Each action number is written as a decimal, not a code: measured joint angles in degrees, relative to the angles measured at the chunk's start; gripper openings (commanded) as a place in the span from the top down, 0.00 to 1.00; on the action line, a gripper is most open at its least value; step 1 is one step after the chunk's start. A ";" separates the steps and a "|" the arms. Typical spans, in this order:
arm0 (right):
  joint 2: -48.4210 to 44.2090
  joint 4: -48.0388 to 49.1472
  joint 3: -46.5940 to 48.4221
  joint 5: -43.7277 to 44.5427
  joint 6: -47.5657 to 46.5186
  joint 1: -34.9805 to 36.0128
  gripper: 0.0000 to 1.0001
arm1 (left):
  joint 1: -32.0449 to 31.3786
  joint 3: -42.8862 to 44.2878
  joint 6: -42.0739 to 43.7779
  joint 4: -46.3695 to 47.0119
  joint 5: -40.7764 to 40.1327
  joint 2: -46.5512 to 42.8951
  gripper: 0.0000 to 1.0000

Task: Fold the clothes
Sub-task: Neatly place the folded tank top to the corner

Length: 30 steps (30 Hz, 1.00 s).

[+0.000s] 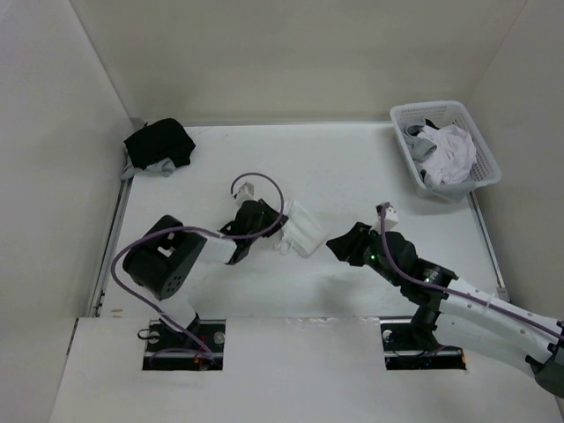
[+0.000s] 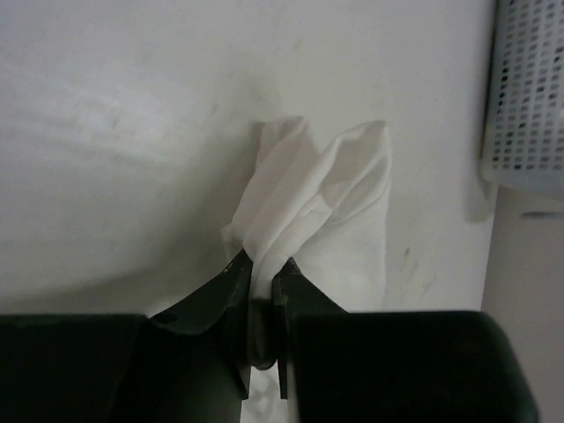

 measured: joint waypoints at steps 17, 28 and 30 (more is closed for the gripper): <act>-3.21 0.00 -0.42 -3.58 -0.50 -4.50 0.54 | 39.82 47.93 14.29 -12.63 5.57 11.58 0.76; -3.82 0.04 -2.99 -5.77 -0.57 -3.02 0.54 | 59.23 33.18 7.21 -15.72 -0.26 17.25 0.47; -3.72 0.20 -3.17 -5.99 -0.42 -2.84 0.54 | 57.29 29.86 5.81 -15.96 -1.16 15.52 0.47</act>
